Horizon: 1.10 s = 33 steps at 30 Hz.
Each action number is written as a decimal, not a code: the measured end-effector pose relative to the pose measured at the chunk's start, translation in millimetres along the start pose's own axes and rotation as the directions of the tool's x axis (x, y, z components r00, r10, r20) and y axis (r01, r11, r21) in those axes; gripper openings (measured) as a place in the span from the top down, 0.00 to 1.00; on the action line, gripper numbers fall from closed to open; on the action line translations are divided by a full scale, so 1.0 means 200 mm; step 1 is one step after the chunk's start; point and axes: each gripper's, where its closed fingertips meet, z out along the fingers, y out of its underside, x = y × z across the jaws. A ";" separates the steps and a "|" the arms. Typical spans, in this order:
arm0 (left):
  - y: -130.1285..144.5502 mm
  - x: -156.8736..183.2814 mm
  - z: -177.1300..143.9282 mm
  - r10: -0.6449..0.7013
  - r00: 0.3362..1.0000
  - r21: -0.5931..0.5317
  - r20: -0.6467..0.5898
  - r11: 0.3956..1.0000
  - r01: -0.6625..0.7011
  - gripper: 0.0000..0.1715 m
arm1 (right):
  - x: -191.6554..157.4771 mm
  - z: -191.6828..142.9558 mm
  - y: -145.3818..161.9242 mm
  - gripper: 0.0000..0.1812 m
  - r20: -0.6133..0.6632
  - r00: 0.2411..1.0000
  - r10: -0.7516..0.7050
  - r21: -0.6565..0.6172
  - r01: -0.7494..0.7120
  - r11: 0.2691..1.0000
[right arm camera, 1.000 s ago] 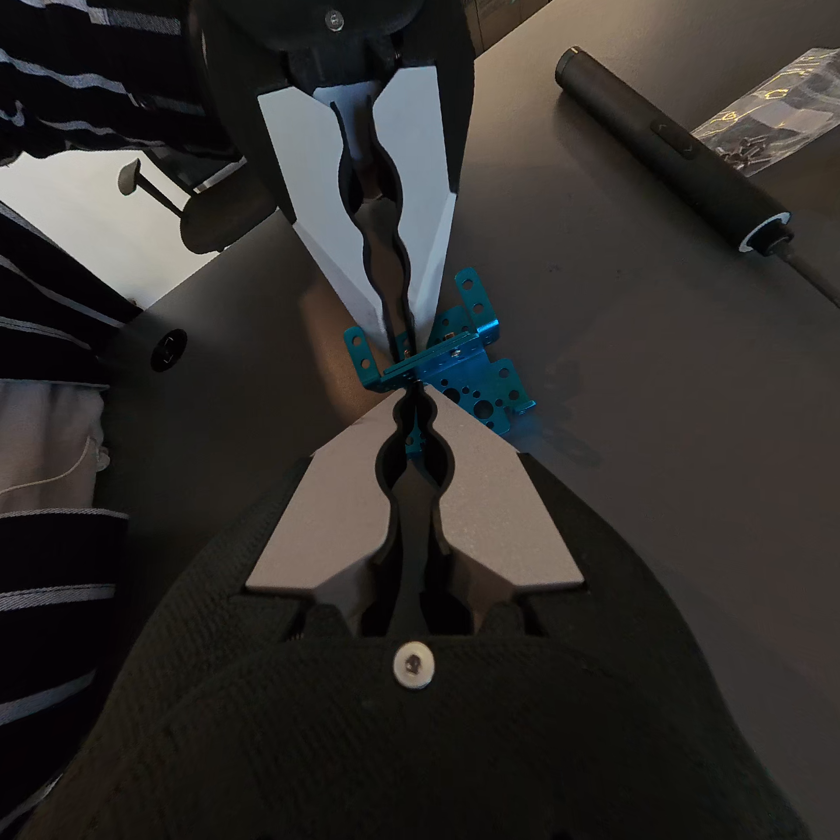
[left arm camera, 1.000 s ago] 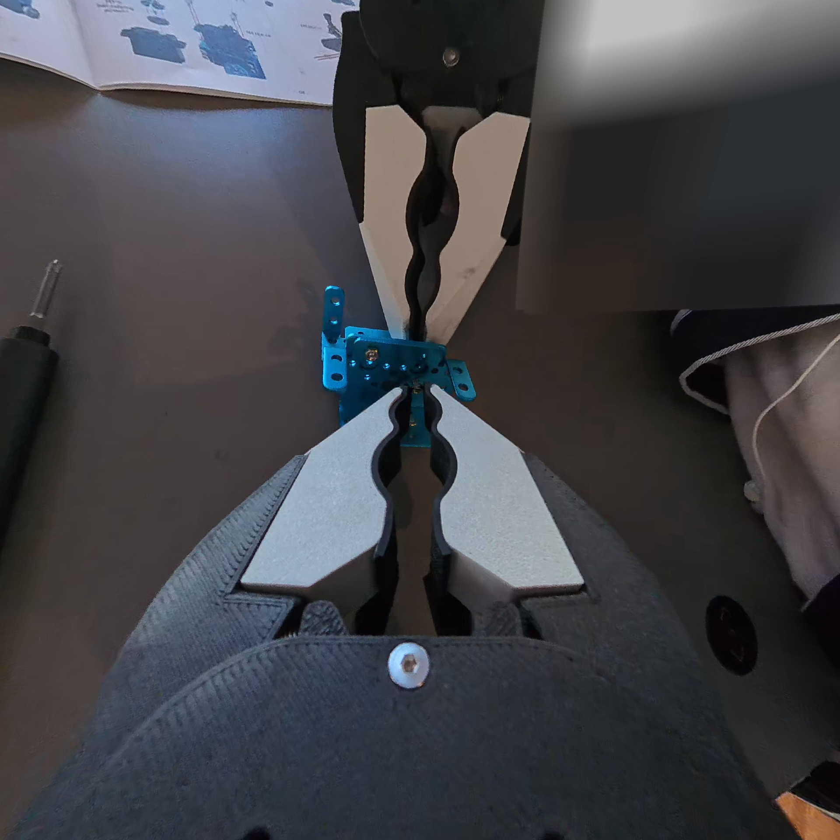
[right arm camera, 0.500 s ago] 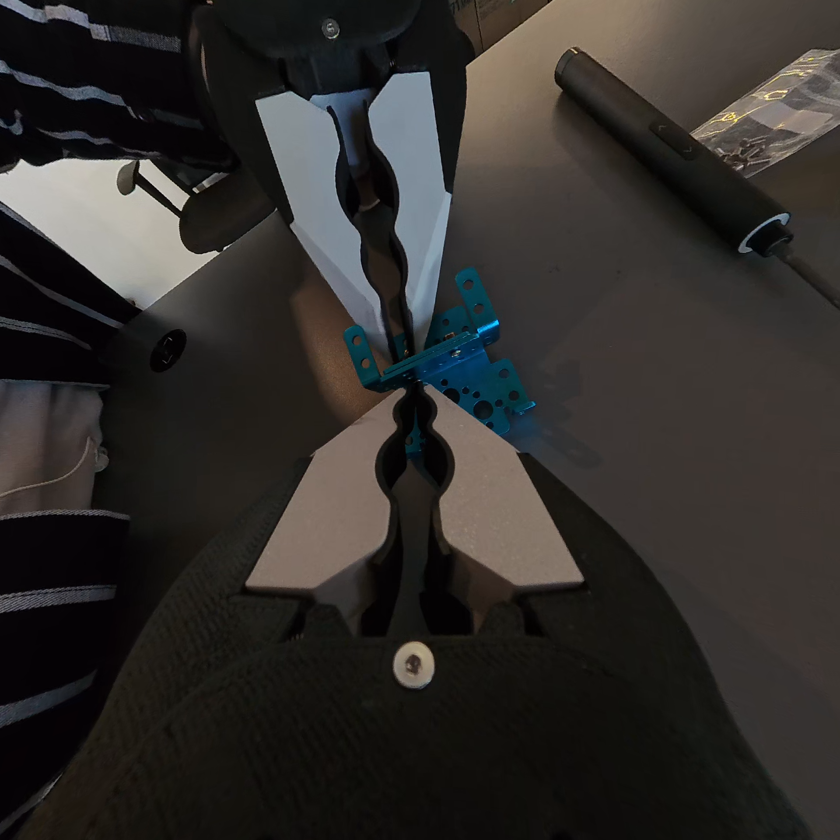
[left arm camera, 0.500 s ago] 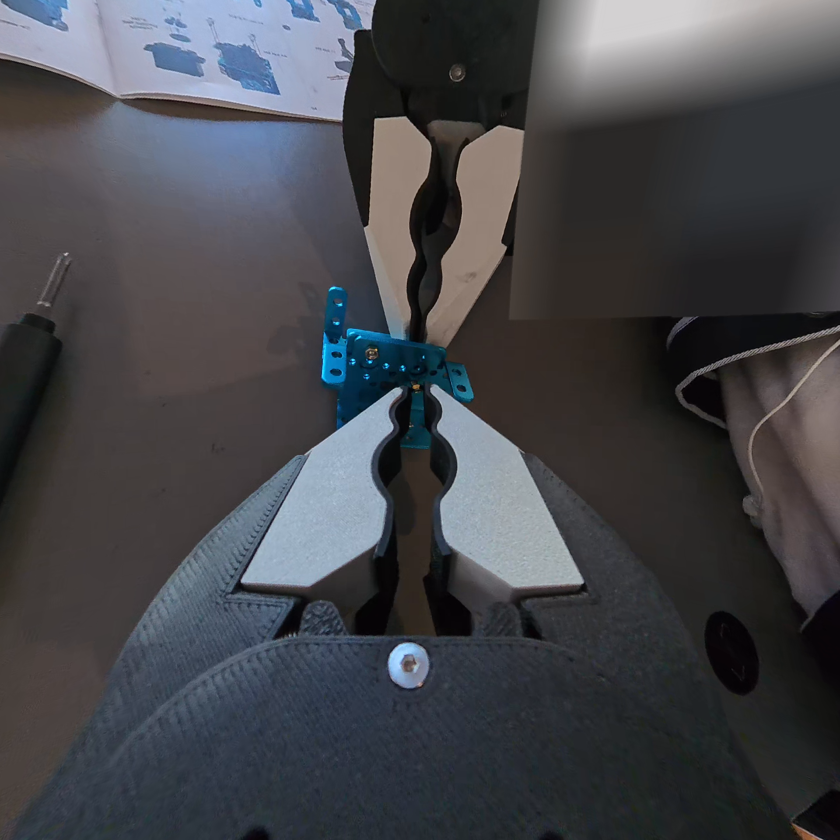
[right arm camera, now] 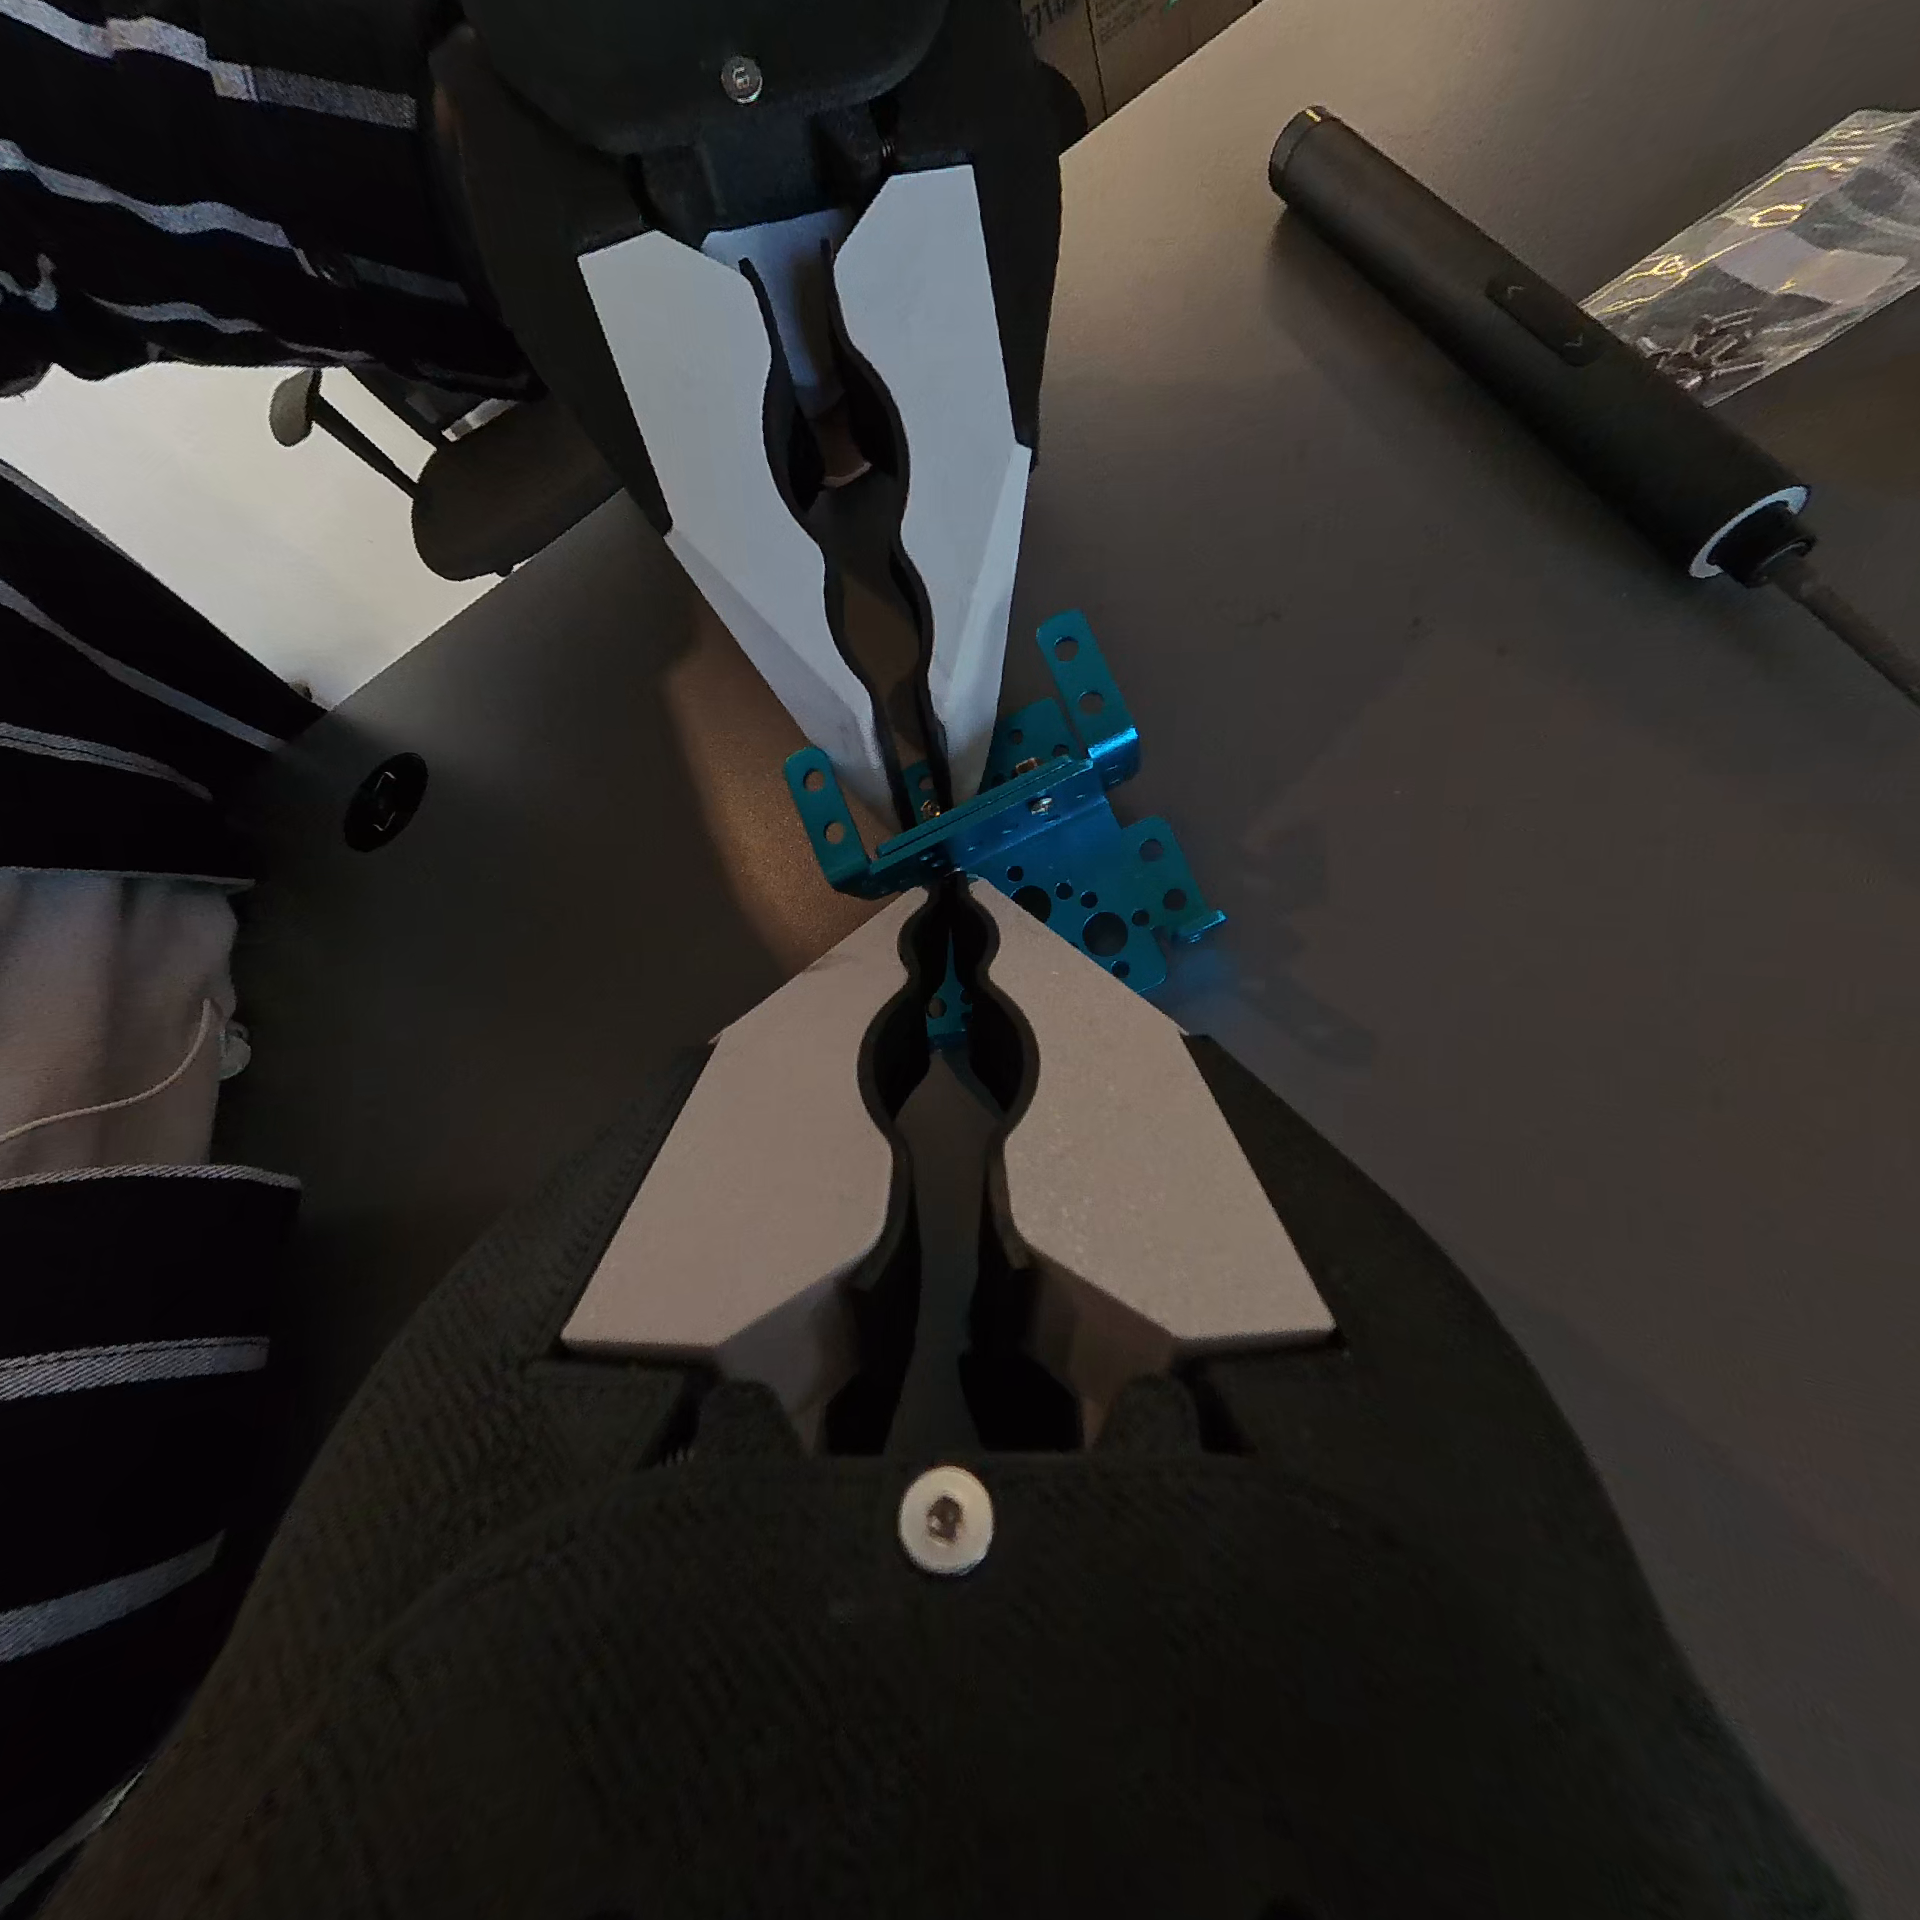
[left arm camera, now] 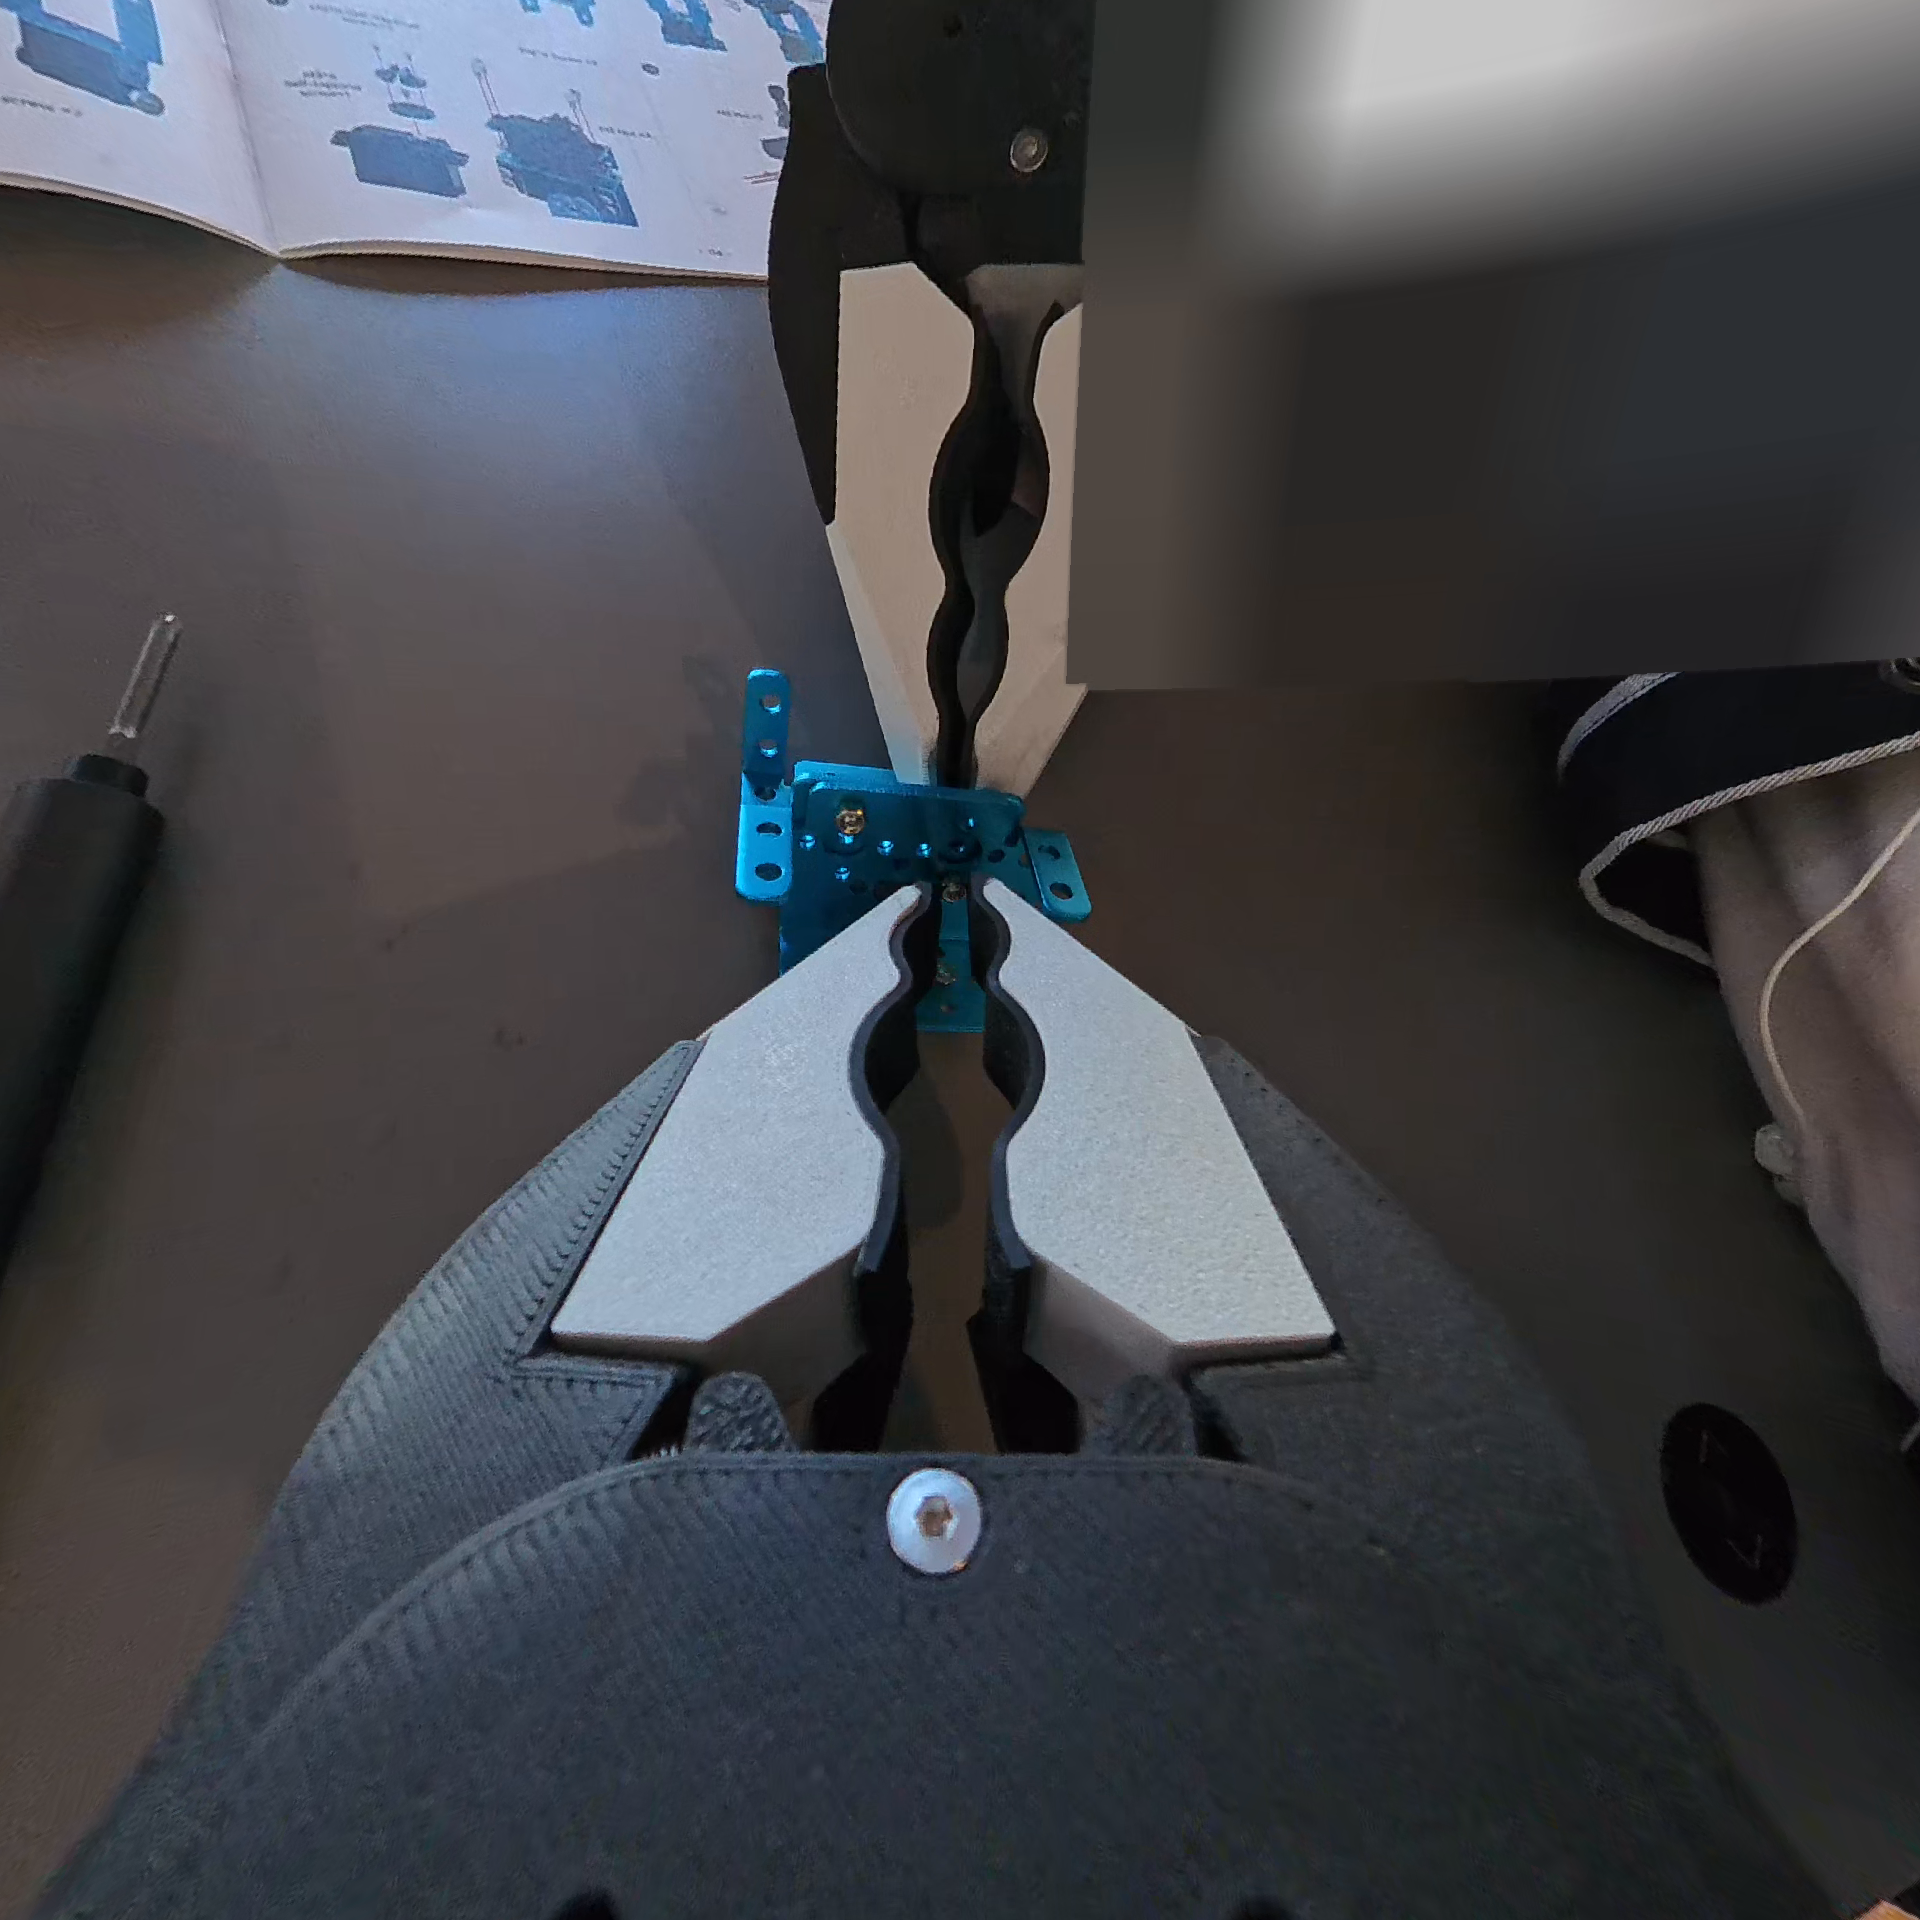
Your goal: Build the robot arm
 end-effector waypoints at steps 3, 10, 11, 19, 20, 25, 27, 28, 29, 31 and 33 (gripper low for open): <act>0.00 0.00 0.00 -0.002 1.000 -0.003 -0.001 1.000 0.002 0.98 | 0.00 0.00 0.00 1.00 0.000 1.000 0.002 0.000 -0.002 1.000; 0.00 0.00 0.00 0.040 0.999 -0.007 0.019 0.999 -0.040 0.98 | 0.00 0.00 0.00 1.00 0.000 1.000 0.003 0.001 -0.003 1.000; 0.00 0.00 0.00 0.059 0.998 -0.010 0.027 0.998 -0.059 0.98 | 0.00 0.00 0.00 1.00 0.001 1.000 0.004 0.001 -0.004 1.000; 0.01 0.00 0.00 0.307 0.945 -0.080 0.110 0.951 -0.299 0.98 | 0.01 0.00 0.00 1.00 -0.007 1.000 0.011 0.006 -0.011 1.000; 0.01 0.00 0.00 0.341 0.932 -0.090 0.123 0.939 -0.331 0.98 | 0.01 0.00 0.00 1.00 -0.006 1.000 0.014 0.006 -0.014 1.000; 0.01 -0.01 0.00 0.485 0.857 -0.150 0.177 0.873 -0.463 0.98 | 0.01 0.00 0.00 1.00 -0.009 1.000 0.018 0.008 -0.018 1.000; 0.01 -0.01 0.00 0.536 0.821 -0.177 0.195 0.843 -0.508 0.98 | 0.01 0.00 0.00 1.00 -0.008 1.000 0.020 0.009 -0.020 1.000; 0.01 -0.01 0.00 0.555 0.807 -0.189 0.202 0.831 -0.524 0.98 | 0.01 0.00 0.00 1.00 -0.008 1.000 0.020 0.008 -0.020 1.000; 0.01 -0.01 0.00 0.572 0.794 -0.200 0.207 0.819 -0.538 0.98 | 0.01 0.00 0.00 1.00 -0.008 1.000 0.020 0.008 -0.020 1.000; 0.01 -0.01 0.00 0.601 0.769 -0.217 0.217 0.798 -0.563 0.98 | 0.01 0.00 0.00 1.00 -0.008 1.000 0.022 0.009 -0.022 1.000; 0.01 -0.01 0.00 0.614 0.758 -0.227 0.221 0.788 -0.572 0.98 | 0.01 0.00 0.00 1.00 -0.008 1.000 0.022 0.009 -0.022 1.000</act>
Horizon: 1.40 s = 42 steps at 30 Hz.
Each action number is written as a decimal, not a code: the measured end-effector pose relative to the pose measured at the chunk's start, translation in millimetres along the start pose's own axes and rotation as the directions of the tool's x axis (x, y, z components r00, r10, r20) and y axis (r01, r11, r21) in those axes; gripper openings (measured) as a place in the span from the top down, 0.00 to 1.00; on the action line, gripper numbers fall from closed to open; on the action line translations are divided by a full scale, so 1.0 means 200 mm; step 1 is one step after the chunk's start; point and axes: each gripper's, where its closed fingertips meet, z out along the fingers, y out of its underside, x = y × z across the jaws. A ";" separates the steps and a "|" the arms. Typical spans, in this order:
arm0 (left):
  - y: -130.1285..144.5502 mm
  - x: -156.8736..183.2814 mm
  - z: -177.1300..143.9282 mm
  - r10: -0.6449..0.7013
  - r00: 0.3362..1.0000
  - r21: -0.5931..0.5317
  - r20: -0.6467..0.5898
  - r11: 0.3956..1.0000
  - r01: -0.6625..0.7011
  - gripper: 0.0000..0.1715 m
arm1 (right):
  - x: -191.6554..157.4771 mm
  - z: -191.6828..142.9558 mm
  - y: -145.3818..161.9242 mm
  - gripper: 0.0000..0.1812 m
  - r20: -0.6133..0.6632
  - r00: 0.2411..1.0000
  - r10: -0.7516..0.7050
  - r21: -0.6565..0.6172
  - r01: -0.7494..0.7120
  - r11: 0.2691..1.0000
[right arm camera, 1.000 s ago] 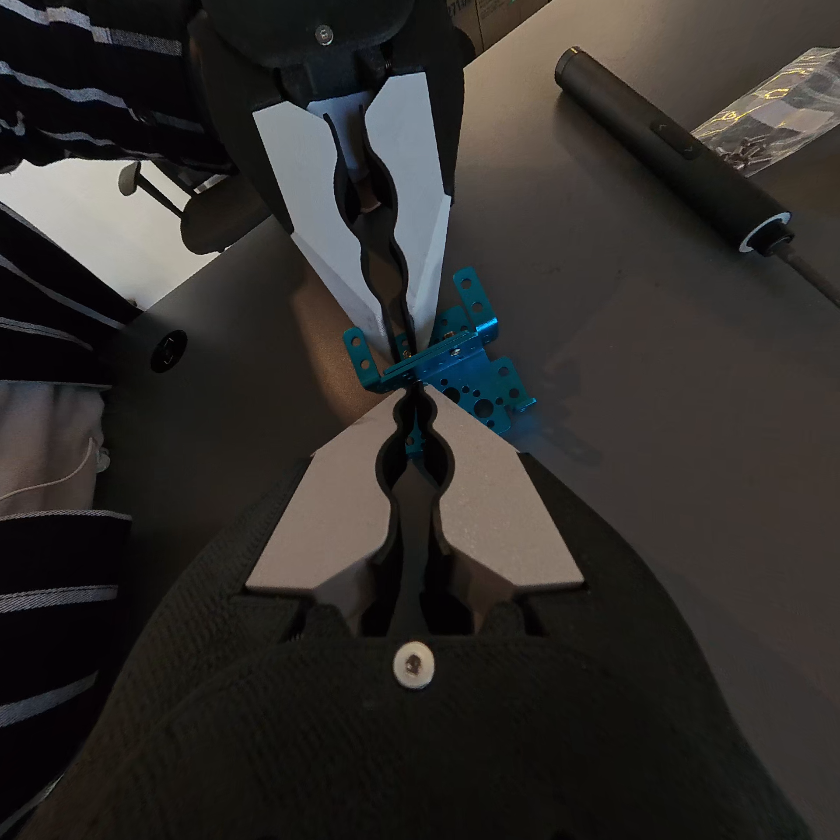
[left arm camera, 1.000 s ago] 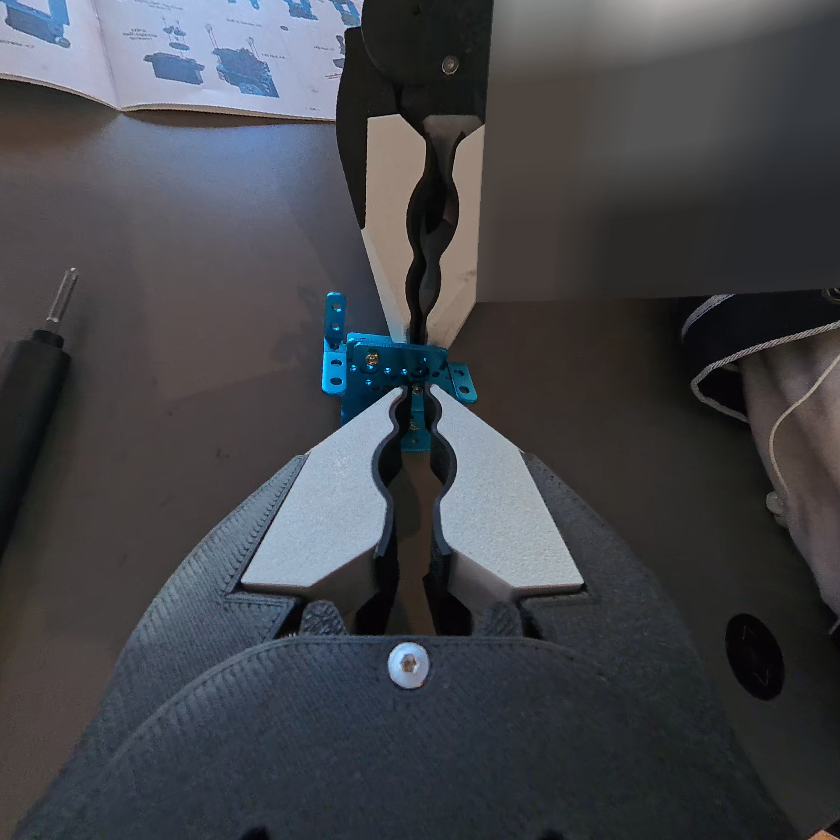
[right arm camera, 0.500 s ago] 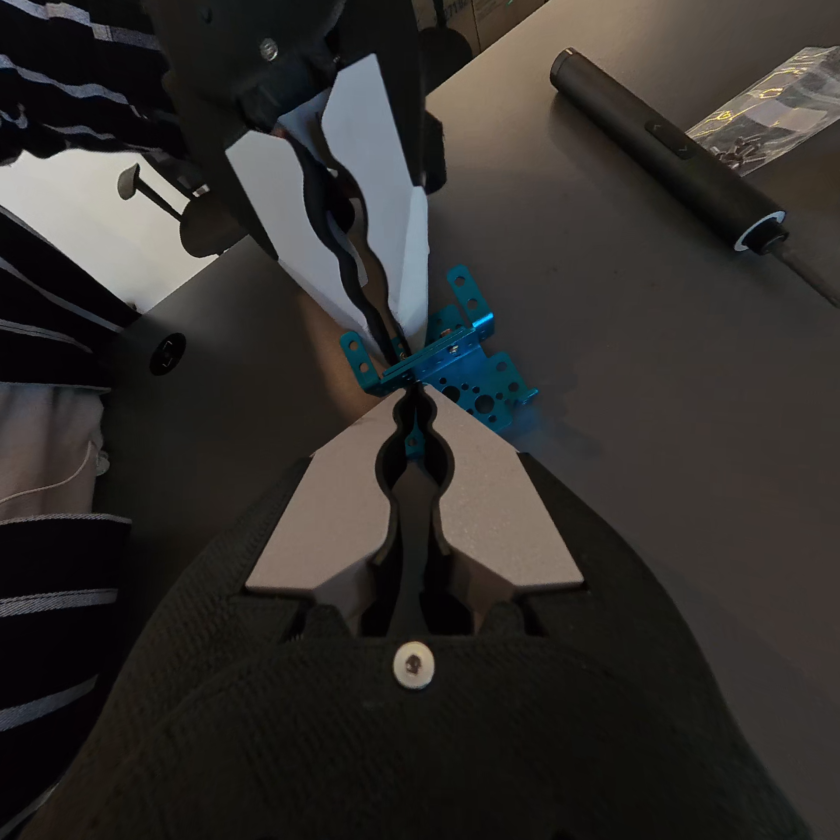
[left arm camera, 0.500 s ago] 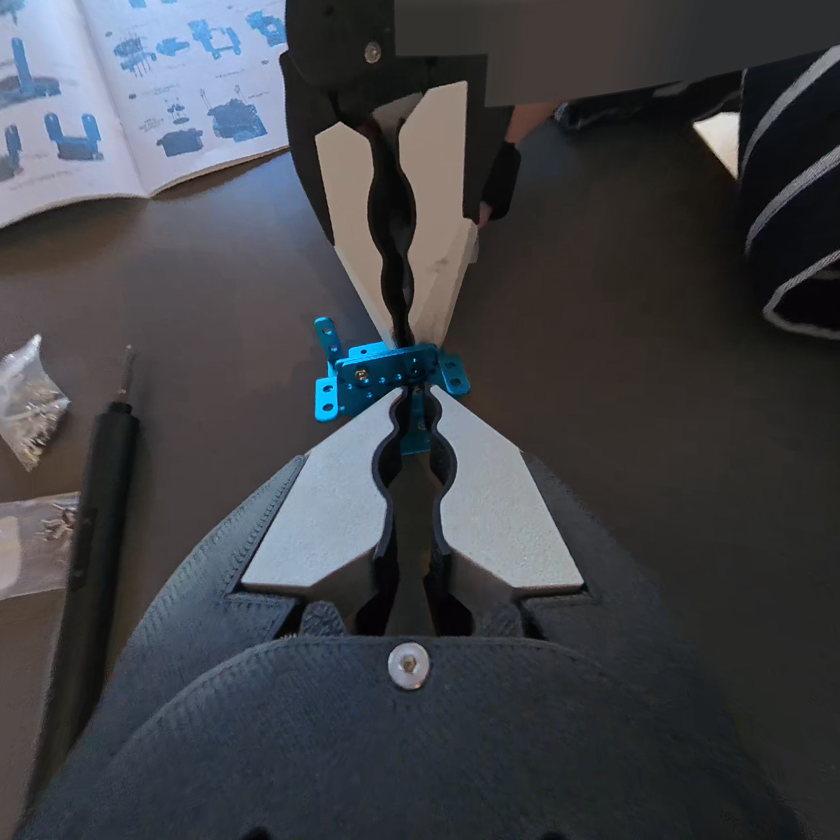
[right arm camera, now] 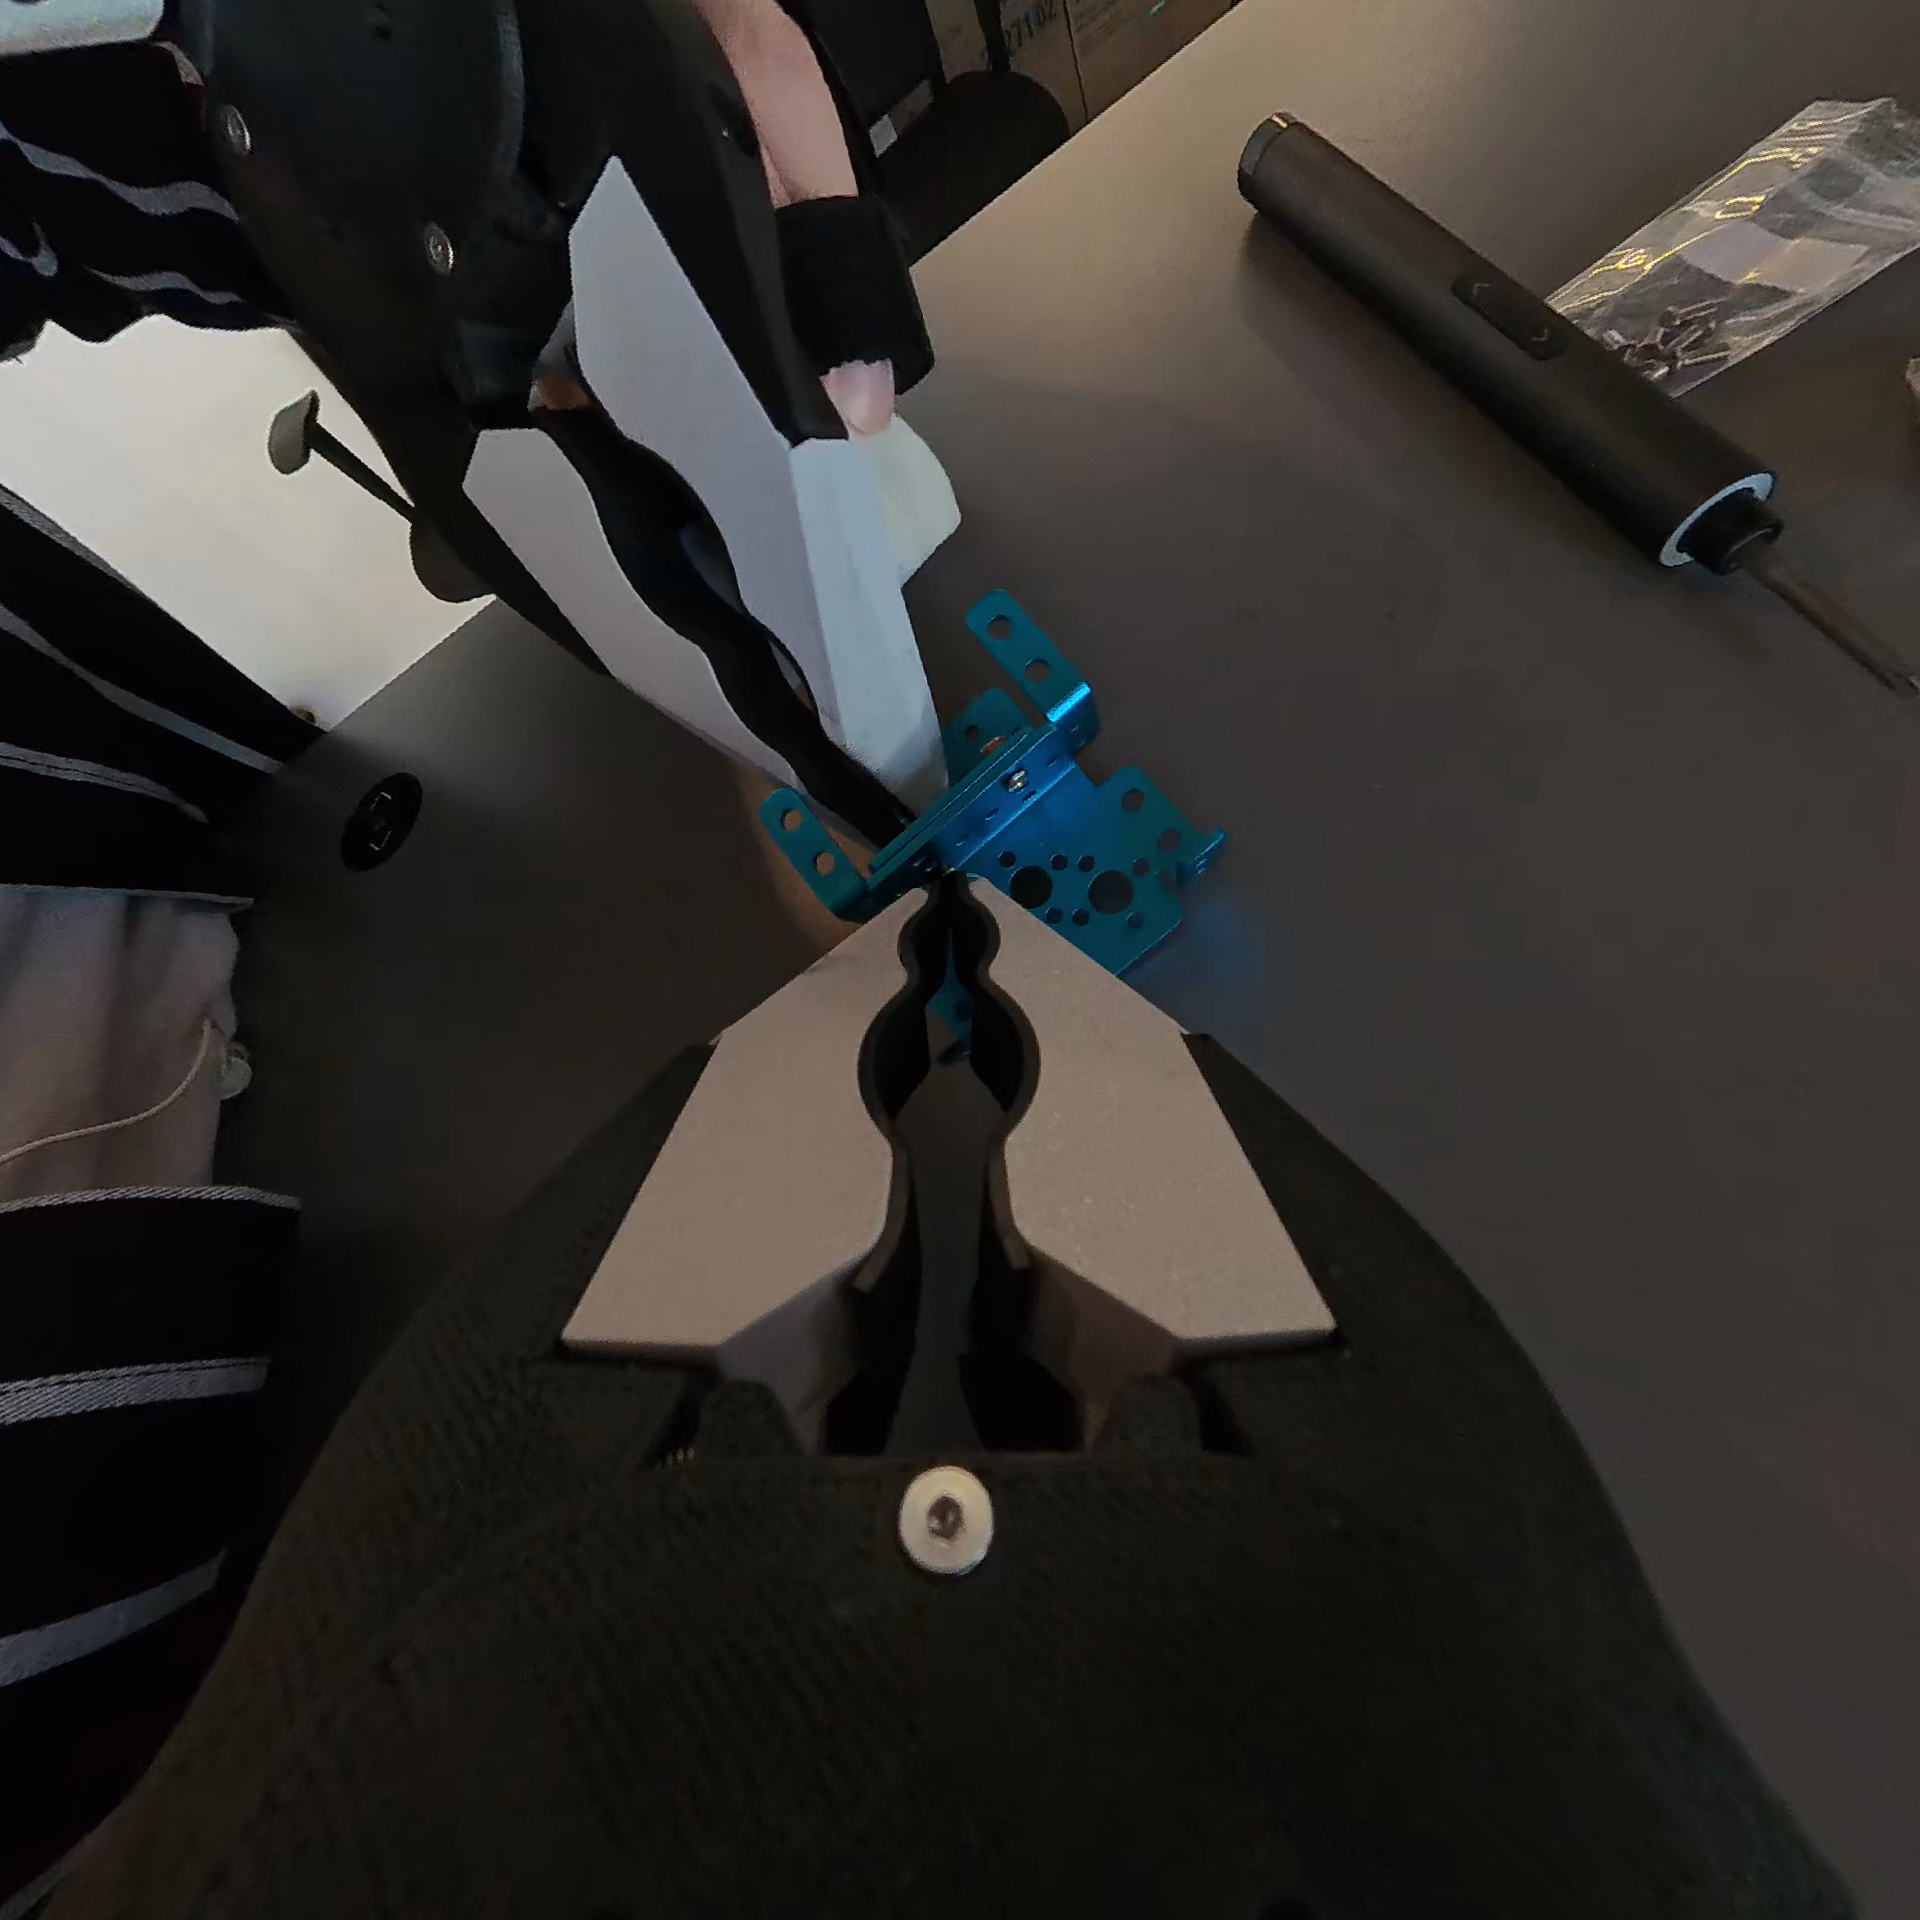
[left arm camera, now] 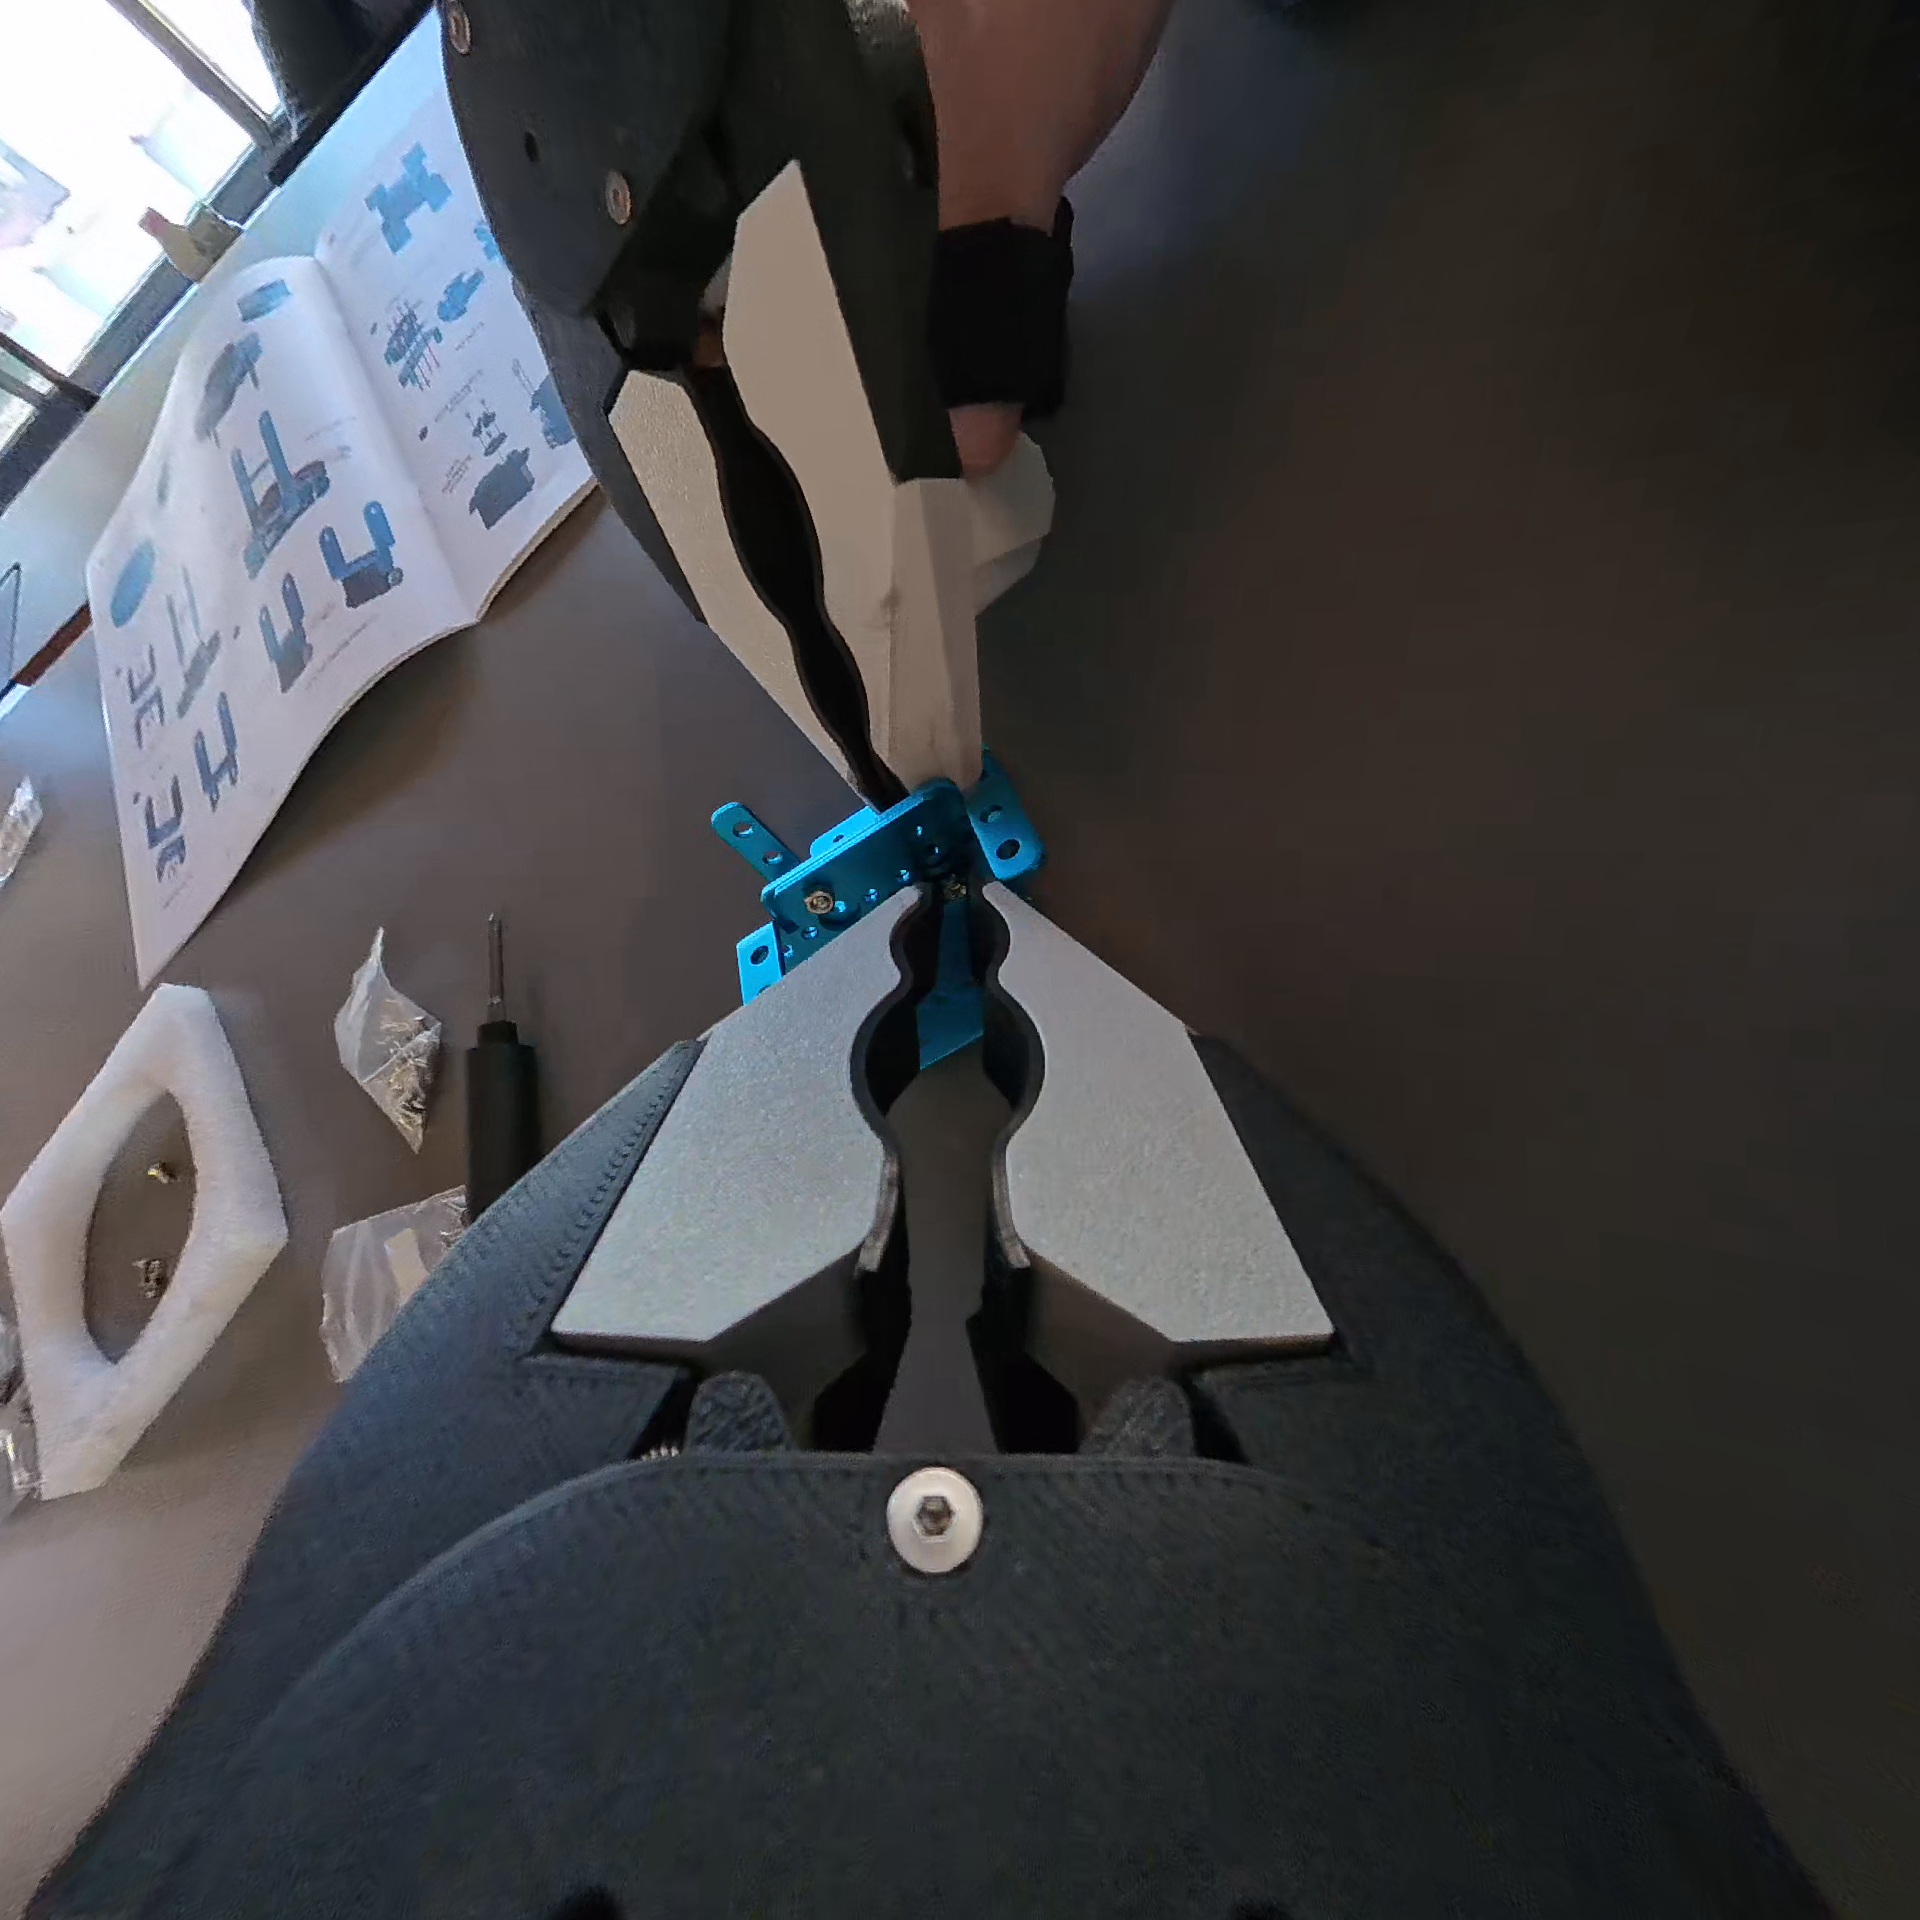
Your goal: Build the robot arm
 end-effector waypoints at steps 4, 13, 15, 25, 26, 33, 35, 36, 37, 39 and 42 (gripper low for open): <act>0.00 0.00 0.00 -0.025 1.000 -0.002 -0.011 1.000 0.025 0.98 | 0.00 0.00 0.00 1.00 -0.003 1.000 0.001 0.000 -0.001 1.000; 0.00 0.00 0.00 -0.050 0.999 -0.003 -0.018 0.999 0.050 0.98 | 0.00 0.00 0.00 1.00 -0.006 1.000 0.000 0.001 0.000 1.000; 0.00 -0.01 0.00 -0.069 0.997 0.000 -0.022 0.998 0.069 0.98 | 0.01 0.00 0.00 1.00 -0.008 1.000 0.000 0.001 0.000 1.000; 0.01 -0.01 0.00 -0.089 0.996 -0.005 -0.029 0.996 0.089 0.96 | 0.01 0.00 0.00 1.00 -0.010 1.000 0.000 0.002 0.000 1.000; 0.02 -0.02 0.01 -0.090 0.996 -0.010 -0.028 0.996 0.090 0.96 | 0.01 0.00 0.00 1.00 -0.010 1.000 -0.002 0.001 0.002 1.000; 0.03 -0.02 0.01 -0.148 0.988 -0.010 -0.034 0.989 0.148 0.95 | 0.01 0.00 0.00 1.00 -0.008 1.000 -0.005 0.000 0.005 1.000; 0.04 -0.03 0.01 -0.160 0.987 -0.011 -0.031 0.987 0.160 0.96 | 0.01 0.00 0.00 1.00 -0.007 1.000 -0.006 0.000 0.006 1.000; 0.04 -0.03 0.01 -0.170 0.985 -0.011 -0.031 0.985 0.170 0.96 | 0.01 0.00 0.00 1.00 -0.007 1.000 -0.007 -0.001 0.007 1.000; 0.04 -0.04 0.01 -0.180 0.983 -0.011 -0.029 0.984 0.179 0.96 | 0.01 0.00 0.00 1.00 -0.006 1.000 -0.008 -0.001 0.008 1.000; 0.04 -0.05 0.00 -0.197 0.980 -0.006 -0.026 0.980 0.197 0.96 | 0.01 0.01 0.00 1.00 -0.006 1.000 -0.008 -0.002 0.008 1.000; 0.04 -0.06 -0.01 -0.240 0.970 0.001 -0.034 0.971 0.240 0.95 | 0.01 0.00 0.00 1.00 -0.007 1.000 -0.009 -0.002 0.009 1.000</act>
